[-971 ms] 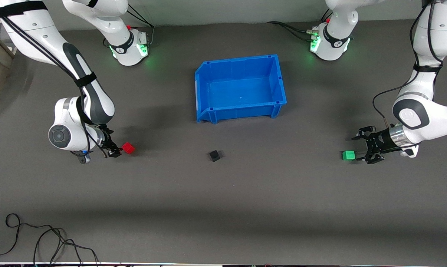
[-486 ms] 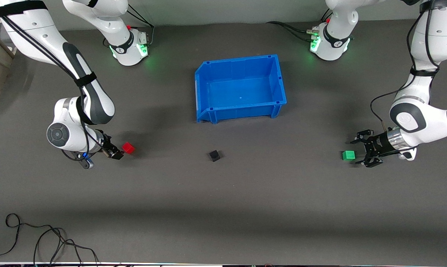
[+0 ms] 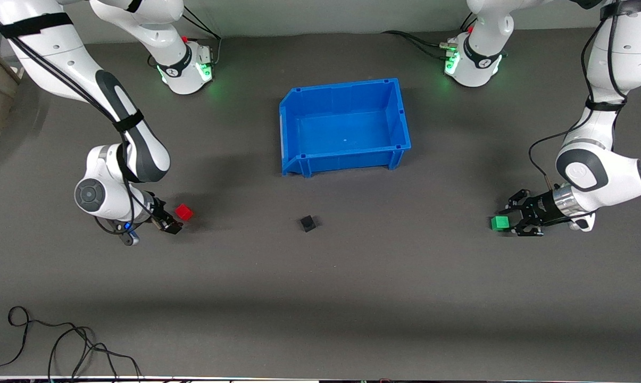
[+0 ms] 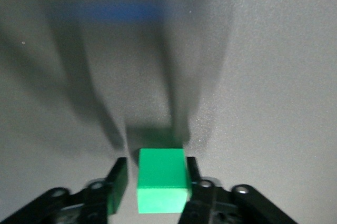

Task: Attach green and red cubes to black cube
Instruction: 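Lower and close the right gripper on the red cube while the left grasps green, then carry the red and green cubes toward the black cube with both grippers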

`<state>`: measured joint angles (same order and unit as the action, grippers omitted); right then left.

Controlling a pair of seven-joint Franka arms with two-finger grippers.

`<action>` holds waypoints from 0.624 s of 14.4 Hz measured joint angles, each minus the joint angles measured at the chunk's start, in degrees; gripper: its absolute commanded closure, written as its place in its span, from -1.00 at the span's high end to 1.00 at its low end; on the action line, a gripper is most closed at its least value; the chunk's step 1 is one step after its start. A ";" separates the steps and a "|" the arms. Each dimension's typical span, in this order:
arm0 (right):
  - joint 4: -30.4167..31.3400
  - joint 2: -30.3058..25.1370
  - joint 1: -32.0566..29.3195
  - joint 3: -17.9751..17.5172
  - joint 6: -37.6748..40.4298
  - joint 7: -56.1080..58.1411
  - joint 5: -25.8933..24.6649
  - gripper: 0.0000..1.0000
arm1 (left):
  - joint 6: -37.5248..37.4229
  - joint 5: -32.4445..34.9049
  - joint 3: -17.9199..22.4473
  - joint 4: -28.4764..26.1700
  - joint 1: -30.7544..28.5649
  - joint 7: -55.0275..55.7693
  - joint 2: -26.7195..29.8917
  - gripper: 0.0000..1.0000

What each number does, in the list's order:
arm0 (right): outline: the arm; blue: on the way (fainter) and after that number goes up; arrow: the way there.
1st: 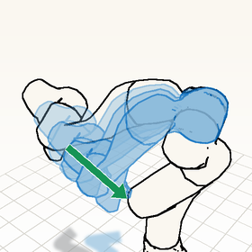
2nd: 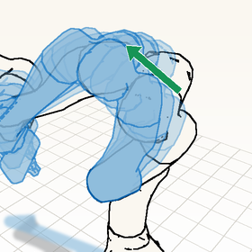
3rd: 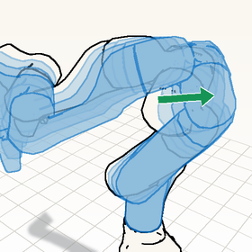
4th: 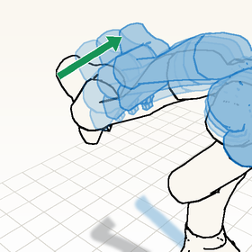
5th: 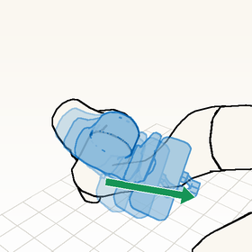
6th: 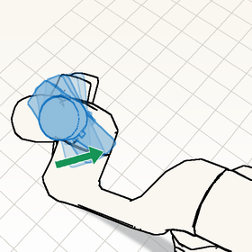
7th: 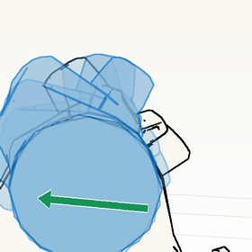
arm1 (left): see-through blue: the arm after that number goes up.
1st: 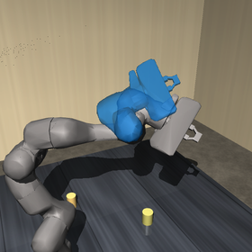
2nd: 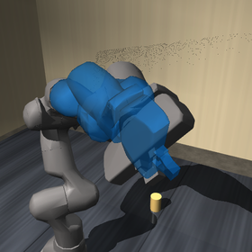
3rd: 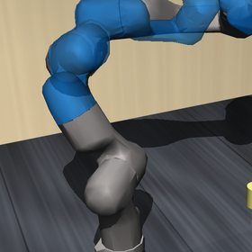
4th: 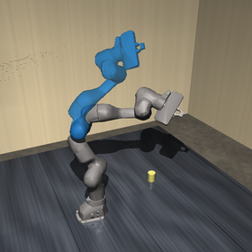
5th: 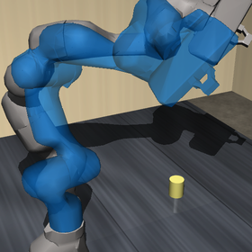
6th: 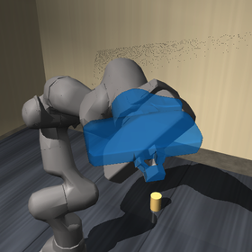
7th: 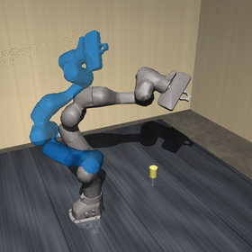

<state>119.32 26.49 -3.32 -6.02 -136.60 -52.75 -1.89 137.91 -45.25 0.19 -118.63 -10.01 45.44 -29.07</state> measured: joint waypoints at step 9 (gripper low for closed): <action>-0.01 0.87 0.93 -0.20 -0.02 -0.45 0.57 -0.59 | -0.18 -0.41 -0.55 5.49 3.86 5.49 -0.01 -0.44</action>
<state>119.31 27.36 -2.39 -6.22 -136.62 -53.20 -1.33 137.72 -45.66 -0.35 -113.14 -6.14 50.93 -29.07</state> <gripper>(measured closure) 0.586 0.634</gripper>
